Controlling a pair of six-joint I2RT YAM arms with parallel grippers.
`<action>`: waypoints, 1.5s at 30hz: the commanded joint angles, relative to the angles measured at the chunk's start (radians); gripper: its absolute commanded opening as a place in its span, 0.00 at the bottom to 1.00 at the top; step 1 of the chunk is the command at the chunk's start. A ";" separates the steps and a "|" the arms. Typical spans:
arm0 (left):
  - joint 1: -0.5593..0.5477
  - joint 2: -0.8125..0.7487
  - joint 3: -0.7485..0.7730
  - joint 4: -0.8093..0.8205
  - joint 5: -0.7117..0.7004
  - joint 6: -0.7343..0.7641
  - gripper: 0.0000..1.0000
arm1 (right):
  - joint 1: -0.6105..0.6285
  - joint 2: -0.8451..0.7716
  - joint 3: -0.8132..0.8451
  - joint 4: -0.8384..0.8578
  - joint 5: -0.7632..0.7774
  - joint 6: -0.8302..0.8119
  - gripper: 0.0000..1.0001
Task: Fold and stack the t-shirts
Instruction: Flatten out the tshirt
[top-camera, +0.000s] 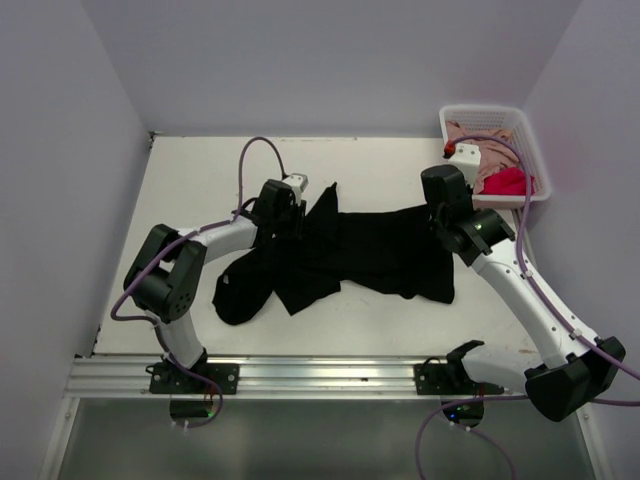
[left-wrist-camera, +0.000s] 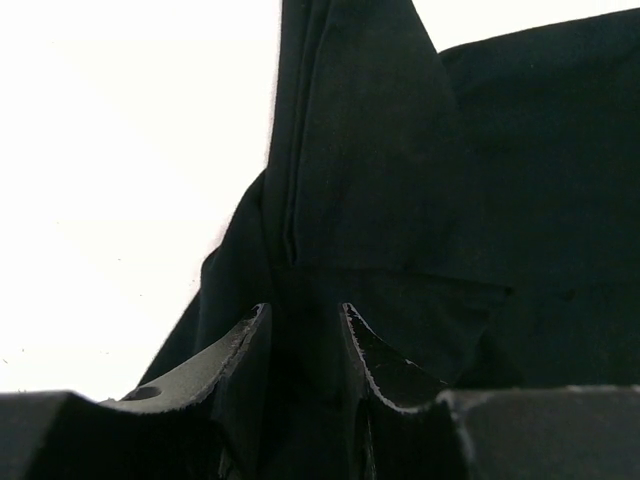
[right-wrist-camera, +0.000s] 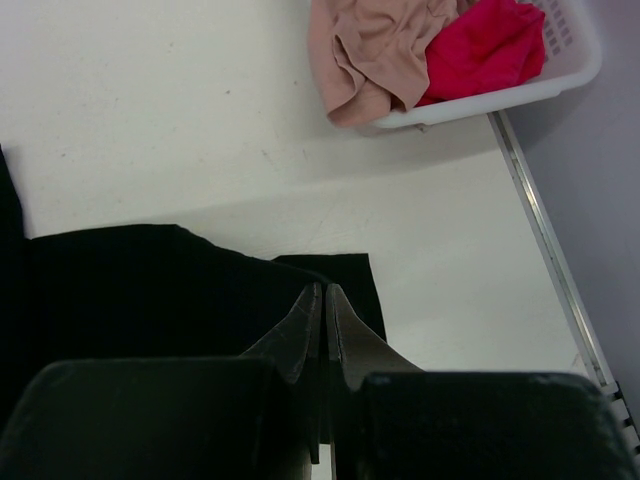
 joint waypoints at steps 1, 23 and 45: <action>0.004 -0.003 -0.004 0.031 -0.014 -0.031 0.36 | -0.003 -0.019 0.002 0.015 0.007 0.017 0.00; 0.004 0.101 0.057 0.139 0.023 -0.085 0.32 | -0.003 -0.013 0.008 0.014 0.008 -0.002 0.00; 0.004 0.164 0.148 0.127 -0.003 -0.074 0.31 | -0.003 -0.001 0.014 0.017 0.007 -0.011 0.00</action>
